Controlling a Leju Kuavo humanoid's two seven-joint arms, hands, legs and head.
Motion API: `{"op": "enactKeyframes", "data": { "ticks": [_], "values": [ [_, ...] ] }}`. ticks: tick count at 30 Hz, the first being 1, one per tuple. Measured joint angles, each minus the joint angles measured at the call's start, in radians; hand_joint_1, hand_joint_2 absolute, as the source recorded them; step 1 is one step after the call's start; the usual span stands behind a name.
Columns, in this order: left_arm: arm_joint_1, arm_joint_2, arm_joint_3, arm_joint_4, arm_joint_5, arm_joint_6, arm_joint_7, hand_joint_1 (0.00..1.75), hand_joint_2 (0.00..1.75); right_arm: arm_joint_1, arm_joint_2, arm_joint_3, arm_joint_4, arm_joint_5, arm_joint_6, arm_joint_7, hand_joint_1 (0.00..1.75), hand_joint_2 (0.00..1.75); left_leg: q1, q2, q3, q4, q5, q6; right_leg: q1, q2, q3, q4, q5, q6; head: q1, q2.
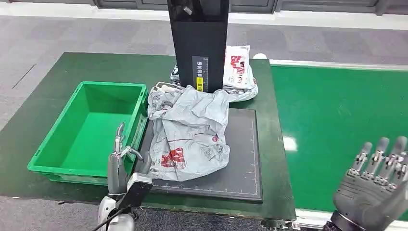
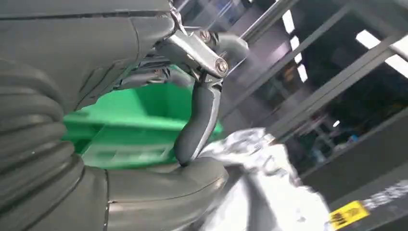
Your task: Moved the parcel from conveyor to table for the left to box.
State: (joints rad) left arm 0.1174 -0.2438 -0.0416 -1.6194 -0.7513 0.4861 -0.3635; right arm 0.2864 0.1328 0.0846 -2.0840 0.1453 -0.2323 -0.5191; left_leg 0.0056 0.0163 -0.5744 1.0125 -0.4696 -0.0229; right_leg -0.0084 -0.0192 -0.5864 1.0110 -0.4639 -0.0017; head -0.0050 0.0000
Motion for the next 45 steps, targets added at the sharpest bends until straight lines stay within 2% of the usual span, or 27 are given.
{"op": "enactKeyframes", "data": {
  "ticks": [4,6,13,18,19,30,32,37,45],
  "values": [
    [0.004,0.002,-0.068,-0.058,-0.285,0.121,0.060,0.00,1.75,0.032,0.018,-0.075,0.006,-0.028,0.061,0.085,0.00,1.75,0.000,0.000,0.000,0.000,-0.001,0.001,0.000,0.000,0.001,0.000,0.000,0.000,0.000,0.000],
    [0.002,0.003,-0.115,-0.074,-0.385,0.147,0.105,0.00,1.75,0.032,0.031,-0.107,0.024,-0.025,0.090,0.093,0.00,1.75,0.000,0.000,0.000,0.000,-0.001,0.001,-0.001,0.000,0.001,0.000,0.000,0.000,0.000,0.000],
    [-0.005,0.015,-0.196,-0.094,-0.471,0.174,0.155,0.00,1.75,0.032,0.061,-0.167,0.055,-0.021,0.120,0.121,0.00,1.75,0.000,0.000,0.001,0.000,-0.001,0.001,0.000,0.000,0.001,0.000,0.000,0.000,0.000,0.000],
    [-0.084,0.034,-0.268,-0.017,-0.687,0.150,0.248,0.00,1.75,0.008,0.065,-0.176,0.122,-0.030,0.150,0.132,0.00,1.75,0.000,0.000,0.001,0.000,0.000,0.001,-0.001,0.000,0.001,0.000,0.000,0.000,0.000,0.000],
    [-0.112,0.040,-0.280,0.021,-0.720,0.144,0.272,0.00,0.00,0.002,0.065,-0.176,0.139,-0.032,0.155,0.131,0.00,1.75,0.000,0.000,0.001,0.000,0.000,0.001,-0.001,0.000,0.002,0.000,0.000,0.000,0.000,0.000],
    [-0.383,0.079,-0.340,0.434,-0.760,0.044,0.391,0.00,0.00,-0.050,0.066,-0.176,0.235,-0.021,0.190,0.135,0.00,1.75,0.000,-0.001,0.001,0.000,0.003,0.000,-0.001,0.000,0.001,0.000,0.002,0.000,0.000,0.000],
    [-0.424,0.083,-0.357,0.477,-0.760,0.017,0.428,0.00,0.00,-0.055,0.067,-0.176,0.242,-0.020,0.192,0.137,0.00,1.75,0.000,-0.001,0.001,0.000,0.003,0.000,-0.001,0.000,0.001,0.000,0.002,0.000,0.000,0.000],
    [-0.478,0.087,-0.382,0.523,-0.757,-0.046,0.416,0.00,0.00,-0.060,0.072,-0.176,0.251,-0.019,0.200,0.140,0.00,1.75,0.000,-0.001,0.001,0.000,0.003,0.000,-0.001,0.000,0.001,0.000,0.002,0.000,0.000,0.000],
    [-0.571,0.101,-0.398,0.614,-0.762,-0.096,0.510,0.00,0.00,-0.065,0.076,-0.176,0.253,0.004,0.250,0.146,0.00,1.75,0.000,-0.001,0.000,0.000,0.003,0.000,0.000,0.000,0.001,0.000,0.002,0.000,0.000,0.000]
  ]
}}
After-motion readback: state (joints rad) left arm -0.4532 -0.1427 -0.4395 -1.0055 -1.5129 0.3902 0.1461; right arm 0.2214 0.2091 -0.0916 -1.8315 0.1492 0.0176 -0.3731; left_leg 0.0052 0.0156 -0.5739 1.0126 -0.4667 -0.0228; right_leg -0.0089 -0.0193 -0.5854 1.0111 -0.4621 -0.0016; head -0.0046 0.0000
